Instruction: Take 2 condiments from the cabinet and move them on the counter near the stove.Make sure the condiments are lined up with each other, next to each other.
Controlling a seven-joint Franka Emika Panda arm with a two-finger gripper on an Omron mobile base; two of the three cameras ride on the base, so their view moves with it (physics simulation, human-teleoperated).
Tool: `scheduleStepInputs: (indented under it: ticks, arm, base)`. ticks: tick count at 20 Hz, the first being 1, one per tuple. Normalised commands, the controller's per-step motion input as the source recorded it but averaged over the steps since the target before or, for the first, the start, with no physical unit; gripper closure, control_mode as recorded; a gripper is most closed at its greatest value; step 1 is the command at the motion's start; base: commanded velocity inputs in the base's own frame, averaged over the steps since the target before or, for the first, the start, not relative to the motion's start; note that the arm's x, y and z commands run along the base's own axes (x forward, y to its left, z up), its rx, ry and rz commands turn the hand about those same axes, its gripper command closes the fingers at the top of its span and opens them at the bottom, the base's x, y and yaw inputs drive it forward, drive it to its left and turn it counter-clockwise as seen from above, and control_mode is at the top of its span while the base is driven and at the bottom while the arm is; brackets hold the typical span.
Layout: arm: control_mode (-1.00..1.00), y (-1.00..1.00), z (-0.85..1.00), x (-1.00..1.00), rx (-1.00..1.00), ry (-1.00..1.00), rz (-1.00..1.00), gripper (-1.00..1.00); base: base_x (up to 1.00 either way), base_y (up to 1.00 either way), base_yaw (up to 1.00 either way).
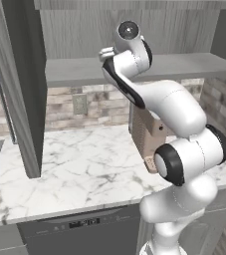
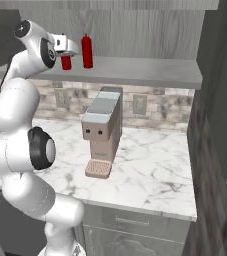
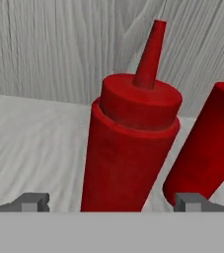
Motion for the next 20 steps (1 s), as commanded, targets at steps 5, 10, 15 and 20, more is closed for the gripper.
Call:
scheduleStepInputs:
  ticks: [5, 10, 15, 20]
  arm:
    - [-1.00, 0.05, 0.00, 0.20, 0.00, 0.02, -0.02, -1.00]
    - [-1.00, 0.07, -0.01, 0.11, 0.00, 0.01, -0.02, -1.00]
    - [-1.00, 0.01, -0.01, 0.00, 0.00, 0.00, 0.00, -1.00]
    - [-1.00, 0.00, -0.09, 0.00, 0.00, 0.00, 0.00, 1.00]
  base:
    - [0.00, 0.00, 0.00]
    - [0.00, 0.00, 0.00]
    - [0.00, 0.00, 0.00]
    - [0.00, 0.00, 0.00]
